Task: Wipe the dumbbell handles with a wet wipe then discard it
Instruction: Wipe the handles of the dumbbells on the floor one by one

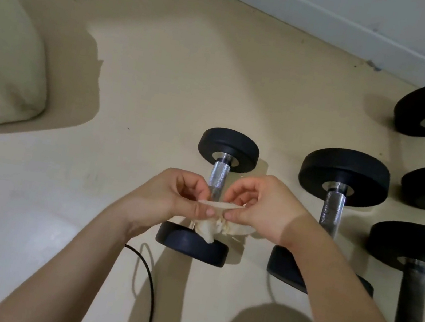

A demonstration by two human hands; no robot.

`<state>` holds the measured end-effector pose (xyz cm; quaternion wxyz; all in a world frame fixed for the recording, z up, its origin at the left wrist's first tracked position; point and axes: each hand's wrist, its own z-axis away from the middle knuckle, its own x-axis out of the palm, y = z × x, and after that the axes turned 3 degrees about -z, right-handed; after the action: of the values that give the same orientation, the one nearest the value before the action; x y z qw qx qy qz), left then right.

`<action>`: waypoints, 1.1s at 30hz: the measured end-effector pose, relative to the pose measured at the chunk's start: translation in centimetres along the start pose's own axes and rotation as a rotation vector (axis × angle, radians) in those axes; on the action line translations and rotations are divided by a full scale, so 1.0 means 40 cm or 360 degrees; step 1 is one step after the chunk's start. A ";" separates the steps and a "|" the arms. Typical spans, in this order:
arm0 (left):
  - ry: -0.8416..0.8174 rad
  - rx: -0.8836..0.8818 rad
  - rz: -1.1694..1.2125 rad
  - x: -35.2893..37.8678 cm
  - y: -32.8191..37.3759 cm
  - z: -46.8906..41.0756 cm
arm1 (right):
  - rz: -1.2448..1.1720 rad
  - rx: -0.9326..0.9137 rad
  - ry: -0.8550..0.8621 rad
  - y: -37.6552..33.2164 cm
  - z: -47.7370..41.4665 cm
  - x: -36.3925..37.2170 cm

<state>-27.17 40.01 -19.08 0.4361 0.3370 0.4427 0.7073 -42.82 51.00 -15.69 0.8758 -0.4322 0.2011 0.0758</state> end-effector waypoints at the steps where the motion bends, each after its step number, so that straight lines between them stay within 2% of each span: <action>1: 0.0018 0.0033 0.0089 0.003 0.002 -0.002 | 0.0031 -0.0033 0.0046 -0.002 0.001 -0.003; 3: 0.0108 0.0060 0.0314 0.012 0.005 -0.005 | -0.0128 -0.0041 0.0094 0.010 0.003 -0.014; 5: 0.0204 0.0006 0.0458 0.015 0.005 -0.003 | -0.0574 0.0036 0.0026 0.033 0.010 -0.025; 8: 0.0158 -0.0087 0.0236 0.011 -0.005 -0.002 | -0.1333 0.0219 -0.0138 0.066 0.019 -0.020; 10: 0.0230 -0.0117 0.0091 0.002 -0.025 -0.007 | -0.1559 0.0378 0.0024 0.081 0.014 0.004; 12: 0.0369 -0.0140 -0.0104 -0.007 -0.050 -0.018 | -0.1393 0.0474 0.0461 0.096 0.001 0.047; 14: 0.0549 -0.0132 -0.0682 -0.012 -0.082 -0.035 | -0.0994 0.0452 0.0817 0.115 -0.025 0.097; 16: 0.0717 -0.0099 -0.1383 -0.002 -0.096 -0.040 | -0.0835 0.0417 0.0760 0.123 -0.045 0.146; 17: 0.0746 -0.0109 -0.1535 0.008 -0.088 -0.041 | -0.0808 0.0419 0.0671 0.128 -0.053 0.164; 19: 0.0624 -0.0273 -0.1545 0.030 -0.067 -0.049 | -0.0811 0.0441 0.0568 0.132 -0.054 0.181; 21: 0.0472 -0.0363 -0.1541 0.048 -0.060 -0.066 | -0.0736 0.0414 0.0610 0.141 -0.046 0.190; 24: 0.0481 -0.0283 -0.1649 0.063 -0.056 -0.100 | -0.0492 0.0361 0.0778 0.149 -0.019 0.196; 28: 0.0616 -0.0129 -0.1663 0.084 -0.052 -0.162 | -0.0542 0.0227 0.0809 0.123 0.015 0.217; 31: 0.0703 -0.0013 -0.1384 0.091 -0.053 -0.226 | -0.0586 0.0244 0.0845 0.125 0.001 0.208; 33: 0.0688 -0.0033 -0.1147 0.100 -0.058 -0.246 | -0.0611 0.0269 0.0885 0.144 -0.021 0.190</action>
<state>-36.47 40.93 -24.60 0.5560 -0.0001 0.6065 0.5684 -37.96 53.56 -23.52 0.8185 -0.3923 0.3525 -0.2279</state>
